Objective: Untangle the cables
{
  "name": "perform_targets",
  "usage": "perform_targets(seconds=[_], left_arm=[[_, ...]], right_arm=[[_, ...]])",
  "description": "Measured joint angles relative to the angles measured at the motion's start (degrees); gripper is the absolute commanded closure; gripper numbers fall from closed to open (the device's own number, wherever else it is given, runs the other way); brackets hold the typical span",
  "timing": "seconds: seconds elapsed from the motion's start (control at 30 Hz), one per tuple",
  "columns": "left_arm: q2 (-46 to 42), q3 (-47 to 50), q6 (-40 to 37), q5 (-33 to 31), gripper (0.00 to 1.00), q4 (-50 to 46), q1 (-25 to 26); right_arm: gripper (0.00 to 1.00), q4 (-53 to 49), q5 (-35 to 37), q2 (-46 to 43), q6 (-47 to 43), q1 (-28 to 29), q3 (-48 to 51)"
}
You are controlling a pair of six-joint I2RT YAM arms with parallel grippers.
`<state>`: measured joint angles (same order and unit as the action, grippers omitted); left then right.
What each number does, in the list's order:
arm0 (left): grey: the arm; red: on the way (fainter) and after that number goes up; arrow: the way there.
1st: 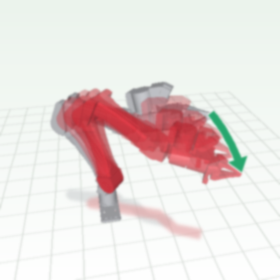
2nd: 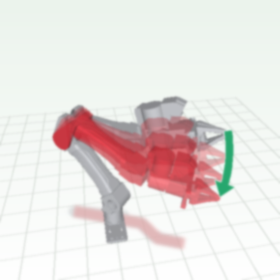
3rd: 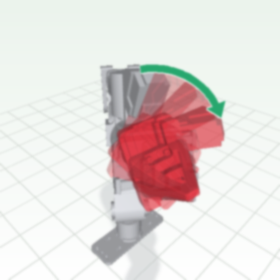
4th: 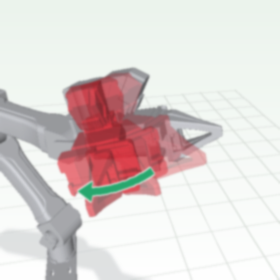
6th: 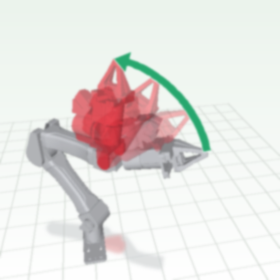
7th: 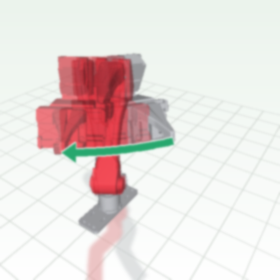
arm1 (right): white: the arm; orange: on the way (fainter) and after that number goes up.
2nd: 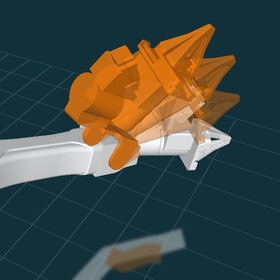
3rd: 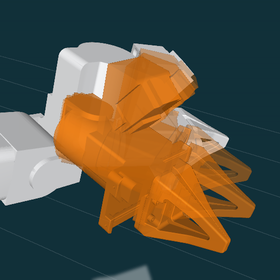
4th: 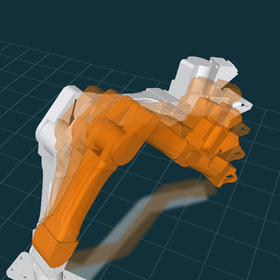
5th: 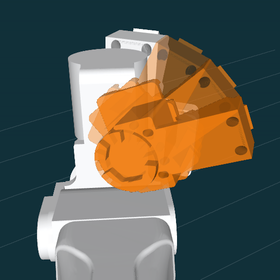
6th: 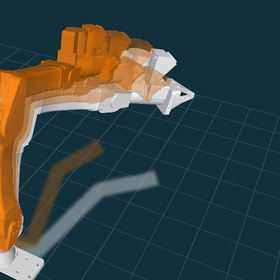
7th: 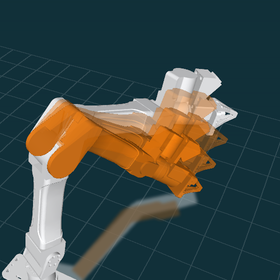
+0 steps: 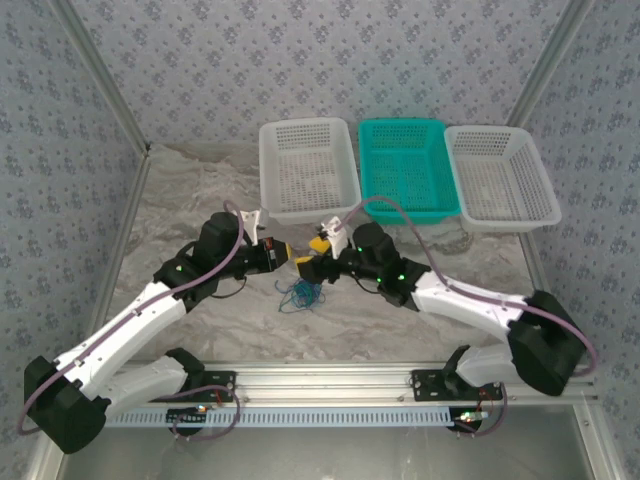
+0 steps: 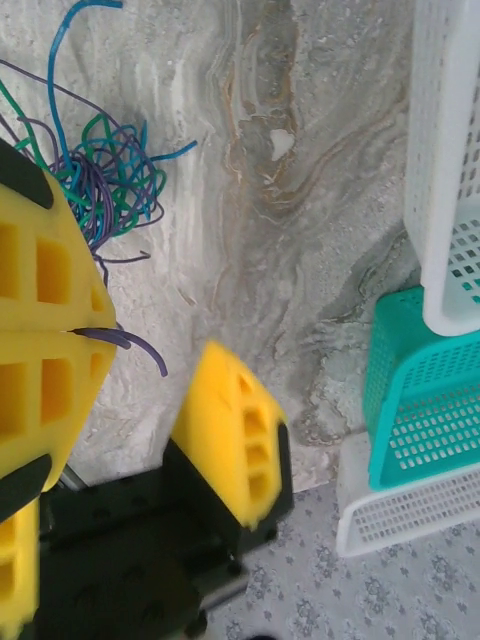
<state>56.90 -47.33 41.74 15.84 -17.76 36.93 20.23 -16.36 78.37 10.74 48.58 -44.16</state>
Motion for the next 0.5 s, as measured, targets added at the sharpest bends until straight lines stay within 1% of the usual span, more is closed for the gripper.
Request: perform_targets(seconds=[0.1, 0.13, 0.2, 0.23, 0.33, 0.37, 0.4, 0.47, 0.5], left_arm=[[0.0, -0.2, -0.4, 0.0, 1.00, 0.0, 0.1], [0.0, -0.4, -0.6, 0.0, 1.00, -0.1, 0.2], [-0.2, -0.5, -0.9, 0.0, 1.00, -0.4, 0.2], [-0.5, -0.5, -1.2, -0.1, 0.92, -0.7, 0.2], [-2.5, -0.5, -2.5, -1.7, 0.47, -1.8, 0.2], [-3.7, -0.5, -2.5, -2.8, 0.39, -2.3, 0.2], [-5.1, -0.5, -2.5, -4.0, 0.35, -2.8, 0.2], [-9.0, 0.5, -2.3, -7.3, 0.27, -4.0, 0.2], [-11.0, 1.5, -1.8, -9.1, 0.25, -4.5, 0.2]], right_arm=[[0.87, 2.5, -0.9, 5.5, 0.2, 0.3, -1.4], [0.99, 3.1, -1.0, 6.8, 0.6, 0.4, -1.4], [1.00, 3.9, -1.0, 8.4, 1.4, 0.4, -1.4], [1.00, 4.3, -1.0, 8.5, 1.7, 0.4, -1.4], [1.00, 5.6, -1.1, 8.5, 2.4, 0.4, -1.4], [1.00, 5.6, -1.1, 8.3, 2.8, 0.4, -1.4], [1.00, 5.6, -1.1, 8.2, 3.1, 0.4, -1.4], [1.00, 5.6, -1.4, 7.6, 4.1, 0.1, -1.4], [1.00, 5.6, -1.7, 7.2, 4.8, -0.1, -1.3]])
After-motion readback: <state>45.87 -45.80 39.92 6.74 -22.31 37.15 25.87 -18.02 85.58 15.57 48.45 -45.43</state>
